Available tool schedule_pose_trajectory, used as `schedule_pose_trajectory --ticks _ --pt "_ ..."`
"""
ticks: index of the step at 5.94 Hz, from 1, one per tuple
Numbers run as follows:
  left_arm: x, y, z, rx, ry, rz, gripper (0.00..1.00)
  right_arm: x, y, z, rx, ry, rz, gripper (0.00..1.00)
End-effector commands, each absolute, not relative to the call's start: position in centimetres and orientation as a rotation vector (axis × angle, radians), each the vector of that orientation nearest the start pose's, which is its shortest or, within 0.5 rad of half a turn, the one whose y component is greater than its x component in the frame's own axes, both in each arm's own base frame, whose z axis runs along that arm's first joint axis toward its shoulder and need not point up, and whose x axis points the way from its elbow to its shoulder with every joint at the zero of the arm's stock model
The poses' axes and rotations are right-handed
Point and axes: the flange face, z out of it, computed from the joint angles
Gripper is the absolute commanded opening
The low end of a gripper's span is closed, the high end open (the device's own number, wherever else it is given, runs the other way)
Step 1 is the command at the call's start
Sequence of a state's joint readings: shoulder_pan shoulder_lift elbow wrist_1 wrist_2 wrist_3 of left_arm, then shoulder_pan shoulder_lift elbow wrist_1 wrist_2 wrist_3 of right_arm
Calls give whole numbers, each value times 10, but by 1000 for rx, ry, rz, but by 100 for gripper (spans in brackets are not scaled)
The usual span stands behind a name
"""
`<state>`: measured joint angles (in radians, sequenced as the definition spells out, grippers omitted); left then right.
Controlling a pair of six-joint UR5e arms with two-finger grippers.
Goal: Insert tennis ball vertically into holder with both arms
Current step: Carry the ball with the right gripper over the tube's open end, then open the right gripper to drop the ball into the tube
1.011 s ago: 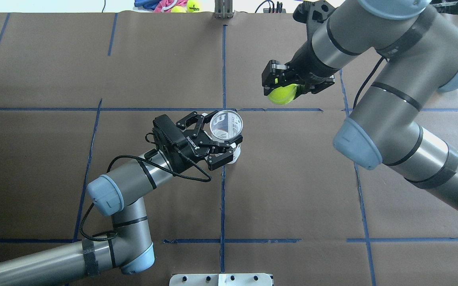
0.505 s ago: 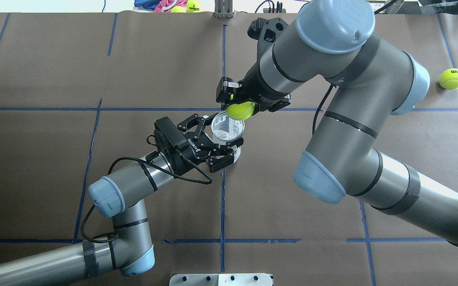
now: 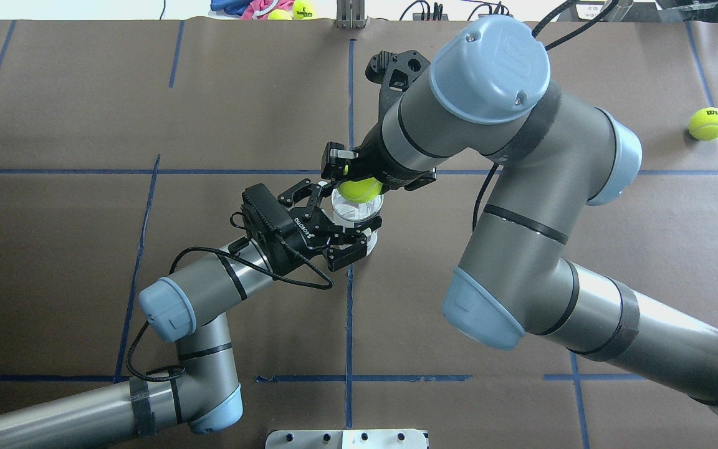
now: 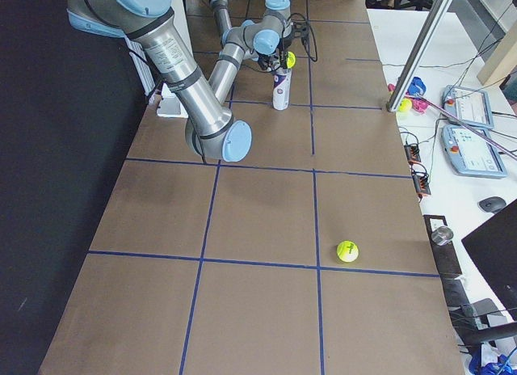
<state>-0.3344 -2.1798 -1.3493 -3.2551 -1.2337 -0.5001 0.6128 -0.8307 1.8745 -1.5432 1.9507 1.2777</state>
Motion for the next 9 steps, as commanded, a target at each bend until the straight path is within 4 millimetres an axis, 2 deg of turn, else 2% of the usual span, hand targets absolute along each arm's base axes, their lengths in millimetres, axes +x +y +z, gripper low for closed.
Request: schedule_pose_trajectory --ticks 1,3,4,5,6,7,8,9 --pt "551 -367 230 1470 1419 110 99 -449 -428 94 174 -1093 86 100" --pt "551 -367 230 1470 1420 112 99 -446 -427 90 177 -1102 82 100" --pt "551 -367 230 1470 1420 112 99 -438 -430 89 183 -1106 88 100" --pt "551 -367 230 1470 1419 110 99 -434 -438 105 177 -1081 102 100" --pt "551 -367 230 1470 1419 110 99 -429 -439 108 182 -1081 101 100" --pt "550 -367 231 1470 1418 111 99 -415 -451 110 186 -1079 120 100" --pt "550 -367 231 1470 1419 110 99 -376 -482 155 178 -1028 127 100" --pt "551 -367 230 1470 1420 112 99 -335 -510 204 250 -942 43 100"
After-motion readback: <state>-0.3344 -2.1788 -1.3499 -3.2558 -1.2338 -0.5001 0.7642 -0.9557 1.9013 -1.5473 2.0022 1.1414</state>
